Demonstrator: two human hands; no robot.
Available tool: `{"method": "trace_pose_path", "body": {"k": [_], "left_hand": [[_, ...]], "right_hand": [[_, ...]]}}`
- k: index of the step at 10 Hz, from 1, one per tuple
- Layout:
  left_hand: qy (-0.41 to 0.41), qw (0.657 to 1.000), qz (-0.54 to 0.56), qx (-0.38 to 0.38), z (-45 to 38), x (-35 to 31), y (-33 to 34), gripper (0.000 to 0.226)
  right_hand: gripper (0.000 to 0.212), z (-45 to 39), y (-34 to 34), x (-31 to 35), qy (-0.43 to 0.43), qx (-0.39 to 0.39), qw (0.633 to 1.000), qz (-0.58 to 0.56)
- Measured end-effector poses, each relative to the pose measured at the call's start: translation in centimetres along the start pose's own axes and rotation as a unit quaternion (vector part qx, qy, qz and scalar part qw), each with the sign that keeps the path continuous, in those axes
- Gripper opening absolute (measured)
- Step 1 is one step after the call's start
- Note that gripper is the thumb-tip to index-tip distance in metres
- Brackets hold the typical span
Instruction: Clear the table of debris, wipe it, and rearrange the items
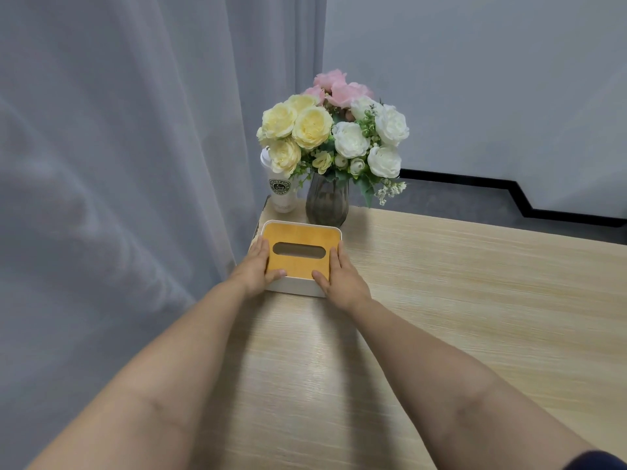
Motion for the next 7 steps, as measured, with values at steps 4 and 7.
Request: {"method": "trace_pose_path", "body": {"k": [4, 7], "left_hand": [[-0.012, 1.0, -0.016, -0.016, -0.4, 0.0, 0.1, 0.096], [0.002, 0.991, -0.116, -0.066, 0.3, -1.6, -1.7, 0.088]], "right_hand": [[0.081, -0.2, 0.3, 0.2, 0.017, 0.002, 1.0, -0.009], [0.073, 0.9, -1.7, -0.2, 0.008, -0.042, 0.998, 0.043]]}}
Point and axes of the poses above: each hand's wrist, its own z-axis away from the middle knuckle, its own y-axis out of the palm, x = y × z, the point moved 4 cm from there along -z, towards the middle knuckle, and after that the axes turned 13 degrees about -z, right-handed, at the moved point
